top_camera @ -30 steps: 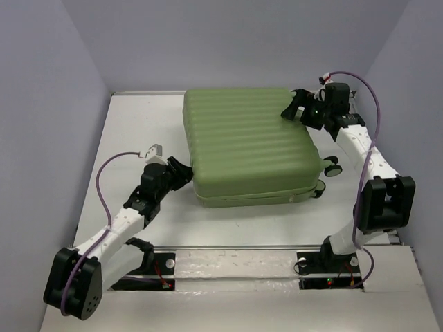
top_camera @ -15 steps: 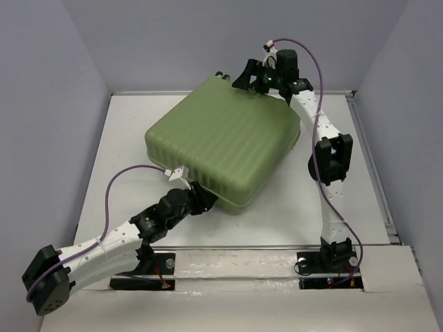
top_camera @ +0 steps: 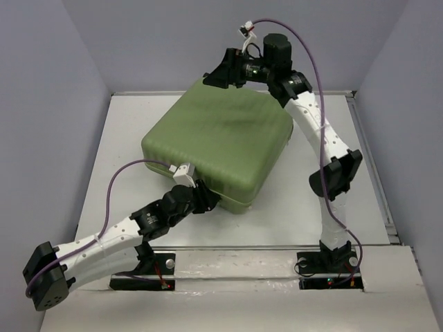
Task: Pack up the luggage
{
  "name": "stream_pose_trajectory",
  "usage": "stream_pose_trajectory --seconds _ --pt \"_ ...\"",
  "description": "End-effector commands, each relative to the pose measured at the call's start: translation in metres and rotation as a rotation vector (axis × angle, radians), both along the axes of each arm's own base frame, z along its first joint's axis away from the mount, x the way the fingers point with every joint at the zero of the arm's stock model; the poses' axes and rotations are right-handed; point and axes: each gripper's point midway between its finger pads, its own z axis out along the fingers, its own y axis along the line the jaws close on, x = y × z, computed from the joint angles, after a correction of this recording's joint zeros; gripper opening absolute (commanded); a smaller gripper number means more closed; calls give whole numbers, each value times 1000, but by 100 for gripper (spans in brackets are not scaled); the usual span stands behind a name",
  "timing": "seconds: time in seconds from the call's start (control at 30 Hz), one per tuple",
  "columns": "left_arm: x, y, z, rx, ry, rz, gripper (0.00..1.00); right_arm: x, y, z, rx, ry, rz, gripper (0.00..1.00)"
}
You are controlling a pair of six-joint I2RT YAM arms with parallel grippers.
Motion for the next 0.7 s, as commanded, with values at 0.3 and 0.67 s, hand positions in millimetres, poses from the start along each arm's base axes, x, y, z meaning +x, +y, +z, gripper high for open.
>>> stream_pose_trajectory --seconds 0.3,0.67 --pt "37 -8 94 -187 -201 101 52 -212 -115 -91 -39 -174 -279 7" --pt "46 -5 96 -161 -205 118 53 -271 -136 -207 -68 -89 -271 39"
